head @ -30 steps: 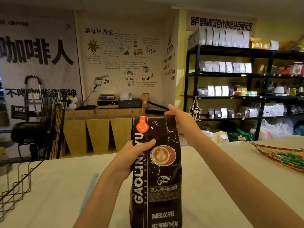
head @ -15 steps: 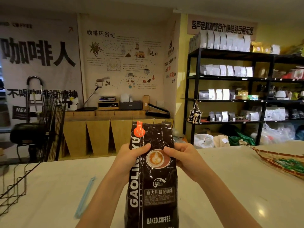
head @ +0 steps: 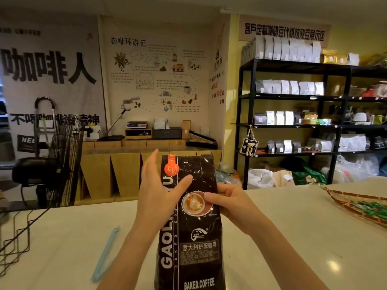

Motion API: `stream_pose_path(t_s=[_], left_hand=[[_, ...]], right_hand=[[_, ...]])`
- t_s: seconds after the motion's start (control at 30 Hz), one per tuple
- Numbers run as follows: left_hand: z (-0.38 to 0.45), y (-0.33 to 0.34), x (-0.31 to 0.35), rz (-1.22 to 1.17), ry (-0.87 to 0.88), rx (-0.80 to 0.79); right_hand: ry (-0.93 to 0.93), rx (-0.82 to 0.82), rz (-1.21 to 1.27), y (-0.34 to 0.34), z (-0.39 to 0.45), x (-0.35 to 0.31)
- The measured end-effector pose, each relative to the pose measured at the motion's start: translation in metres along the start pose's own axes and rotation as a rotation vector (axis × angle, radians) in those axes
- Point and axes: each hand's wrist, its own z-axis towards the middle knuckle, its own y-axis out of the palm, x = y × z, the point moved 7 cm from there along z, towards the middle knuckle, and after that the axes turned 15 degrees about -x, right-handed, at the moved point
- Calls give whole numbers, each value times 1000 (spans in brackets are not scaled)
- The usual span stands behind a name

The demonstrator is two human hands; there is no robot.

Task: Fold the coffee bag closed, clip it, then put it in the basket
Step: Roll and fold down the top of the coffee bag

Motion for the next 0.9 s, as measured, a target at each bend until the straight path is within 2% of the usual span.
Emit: stream_pose_path(t_s=[0.07,0.1,0.2,0.23,0.3,0.37,0.5,0.7,0.9], left_hand=[[-9,4,40,377,301,137],[-9,14,58,500,445,148],[8,52,96,793,716,-32],[20,65,103,878,720,-158],[48,84,99,1068,593,-435],[68,89,91,1224,471,-558],[84,88,79,1122,355,-621],[90,85,70,914,291,-619],[91,88,63,914,253,-602]], right_hand=[[-8,-13,5,0,0,-1],[-14,-15,7,0,0,-2],[-28,5,8,0,0,-4],[-27,14,11,0,0,-4],[-13,26,16,-1,-1,-4],[3,23,10,-1,-1,-3],[18,1,-14,0,-1,-3],[20,-30,-45,1,-2,-5],[1,-42,-115,1,-3,-11]])
